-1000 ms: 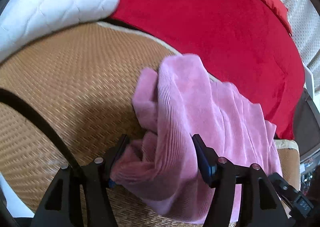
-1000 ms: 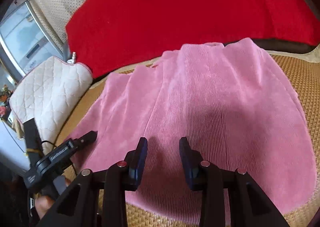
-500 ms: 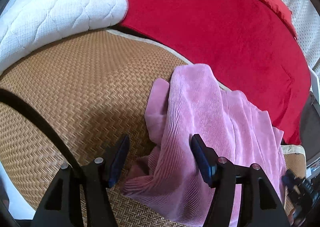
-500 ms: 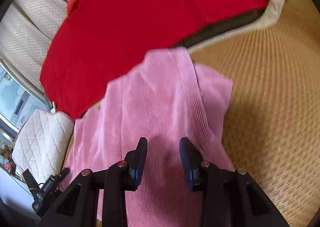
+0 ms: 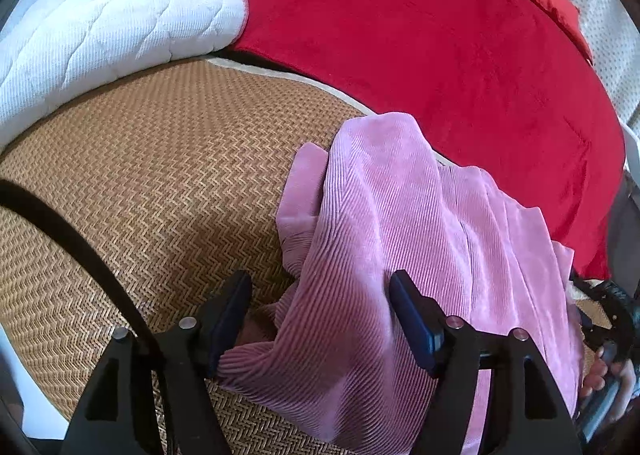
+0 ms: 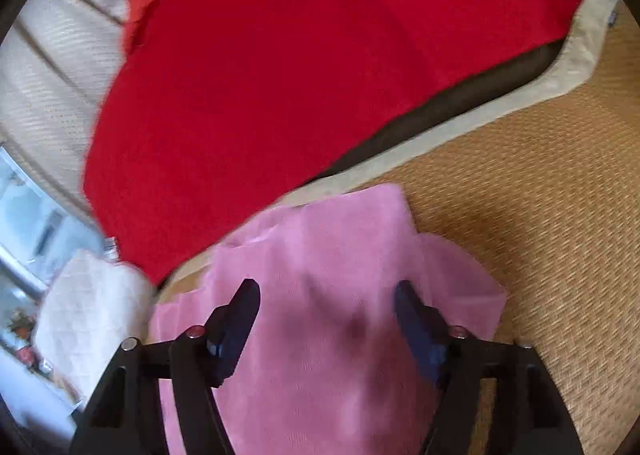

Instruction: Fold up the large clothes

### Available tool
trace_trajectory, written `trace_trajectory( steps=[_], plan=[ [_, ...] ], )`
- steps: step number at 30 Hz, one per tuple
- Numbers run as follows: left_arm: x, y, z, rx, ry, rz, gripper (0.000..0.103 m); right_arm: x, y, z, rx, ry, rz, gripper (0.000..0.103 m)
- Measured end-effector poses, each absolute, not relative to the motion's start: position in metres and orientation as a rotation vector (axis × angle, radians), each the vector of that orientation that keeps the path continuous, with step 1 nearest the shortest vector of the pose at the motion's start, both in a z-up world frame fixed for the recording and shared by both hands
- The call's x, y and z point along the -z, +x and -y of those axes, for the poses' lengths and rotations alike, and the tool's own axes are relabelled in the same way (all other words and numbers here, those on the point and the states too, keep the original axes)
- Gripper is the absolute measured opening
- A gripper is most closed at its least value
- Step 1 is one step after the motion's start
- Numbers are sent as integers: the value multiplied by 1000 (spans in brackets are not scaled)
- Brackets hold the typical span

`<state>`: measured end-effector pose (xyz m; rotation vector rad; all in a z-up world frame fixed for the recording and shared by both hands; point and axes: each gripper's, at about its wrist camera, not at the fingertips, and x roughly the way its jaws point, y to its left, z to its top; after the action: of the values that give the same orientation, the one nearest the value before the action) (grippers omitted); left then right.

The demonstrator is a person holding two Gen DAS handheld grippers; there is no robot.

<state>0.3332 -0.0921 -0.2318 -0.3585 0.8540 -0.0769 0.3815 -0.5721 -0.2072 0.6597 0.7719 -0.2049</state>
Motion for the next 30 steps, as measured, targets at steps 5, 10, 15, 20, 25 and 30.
trace_trajectory(
  steps=[5,10,15,20,25,30],
  plan=[
    [233,338,97,69,-362,-853,72,211,369,592,246,725,-748,52],
    [232,335,94,62,-387,-858,72,162,351,541,149,495,-599,52],
    [227,319,86,90,-398,-862,72,207,381,522,155,496,-866,51],
    [226,298,65,131,-501,-884,72,183,361,498,95,480,-776,43],
    [240,285,64,207,-569,-933,72,165,349,447,-92,474,-764,39],
    [242,288,60,261,-644,-895,72,162,350,394,-208,425,-806,37]
  ],
)
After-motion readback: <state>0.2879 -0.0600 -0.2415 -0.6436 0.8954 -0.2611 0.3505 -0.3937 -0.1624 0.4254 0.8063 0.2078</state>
